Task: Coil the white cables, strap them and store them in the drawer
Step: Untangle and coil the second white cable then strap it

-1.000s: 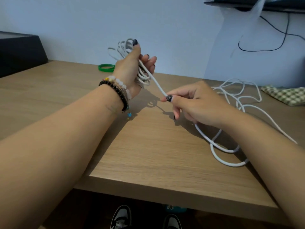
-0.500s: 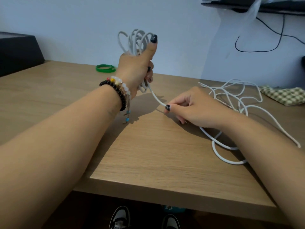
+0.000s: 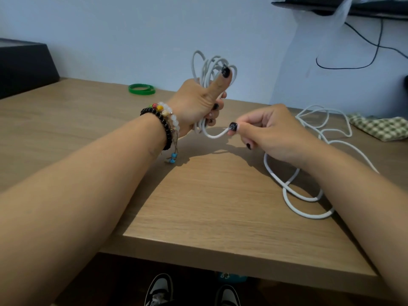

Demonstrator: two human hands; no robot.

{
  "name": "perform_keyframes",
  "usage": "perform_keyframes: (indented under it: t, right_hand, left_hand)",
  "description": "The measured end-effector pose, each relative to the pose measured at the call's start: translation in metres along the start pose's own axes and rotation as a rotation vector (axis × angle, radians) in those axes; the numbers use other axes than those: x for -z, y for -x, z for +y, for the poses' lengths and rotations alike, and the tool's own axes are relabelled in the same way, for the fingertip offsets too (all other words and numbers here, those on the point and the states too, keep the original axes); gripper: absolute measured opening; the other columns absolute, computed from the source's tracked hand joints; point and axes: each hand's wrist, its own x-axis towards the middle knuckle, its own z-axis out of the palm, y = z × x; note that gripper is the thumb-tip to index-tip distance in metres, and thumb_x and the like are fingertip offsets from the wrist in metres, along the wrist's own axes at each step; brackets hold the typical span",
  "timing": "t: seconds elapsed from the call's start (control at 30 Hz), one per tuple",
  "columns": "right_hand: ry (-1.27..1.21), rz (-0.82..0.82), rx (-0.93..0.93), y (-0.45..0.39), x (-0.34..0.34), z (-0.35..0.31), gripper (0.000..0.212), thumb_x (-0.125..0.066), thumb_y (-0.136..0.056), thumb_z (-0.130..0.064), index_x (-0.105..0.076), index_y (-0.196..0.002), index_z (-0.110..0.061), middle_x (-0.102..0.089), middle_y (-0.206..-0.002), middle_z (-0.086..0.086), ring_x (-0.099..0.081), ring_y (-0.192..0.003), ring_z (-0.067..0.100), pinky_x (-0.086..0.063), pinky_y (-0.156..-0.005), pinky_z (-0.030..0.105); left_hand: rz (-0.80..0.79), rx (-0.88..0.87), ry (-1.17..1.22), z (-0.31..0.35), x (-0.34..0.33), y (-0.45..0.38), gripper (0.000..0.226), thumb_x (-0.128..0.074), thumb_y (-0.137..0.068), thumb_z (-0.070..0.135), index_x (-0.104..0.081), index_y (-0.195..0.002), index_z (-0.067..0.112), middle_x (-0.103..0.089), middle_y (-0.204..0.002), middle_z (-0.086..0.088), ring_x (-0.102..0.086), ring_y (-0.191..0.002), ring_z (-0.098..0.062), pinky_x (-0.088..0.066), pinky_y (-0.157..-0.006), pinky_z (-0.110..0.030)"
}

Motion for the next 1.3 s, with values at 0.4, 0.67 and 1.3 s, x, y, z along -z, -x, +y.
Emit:
perform_keyframes:
  t: [0.4,0.67,1.3]
  right_hand:
    - [-0.071,0.145,-0.061,-0.002,-0.002,-0.001,0.023,-0.057,-0.094,-0.015,-0.075,-0.081,-0.013,-0.058,-0.051,-0.003,-0.048,-0.050,0.005,-0.039,-0.055,0.012]
    - [-0.178,0.085,-0.055,-0.002,-0.002,0.001,0.021,-0.057,-0.094,-0.008,-0.070,-0.088,0.007,-0.064,-0.055,-0.004,-0.061,-0.054,-0.001,-0.045,-0.058,0.009]
    - [-0.003,0.208,-0.032,-0.009,0.024,0.007,0.007,-0.072,-0.086,-0.020,-0.073,-0.088,-0.013,-0.062,-0.061,-0.003,-0.049,-0.044,-0.002,-0.037,-0.047,0.008]
  left_hand:
    - [-0.044,0.012,-0.175,-0.012,-0.004,0.001,0.047,-0.066,-0.056,0.057,-0.054,-0.062,0.012,-0.058,-0.057,-0.001,-0.053,-0.050,-0.013,-0.047,-0.054,-0.023]
    - [-0.152,0.100,-0.274,-0.015,-0.006,0.000,0.079,-0.058,-0.052,0.072,-0.067,-0.084,0.000,-0.074,-0.077,-0.014,-0.073,-0.075,-0.026,-0.059,-0.072,-0.036]
    - [-0.028,-0.028,-0.360,-0.010,0.005,-0.005,0.068,-0.078,-0.056,0.069,-0.051,-0.071,0.009,-0.048,-0.057,-0.013,-0.042,-0.043,-0.019,-0.043,-0.049,-0.029]
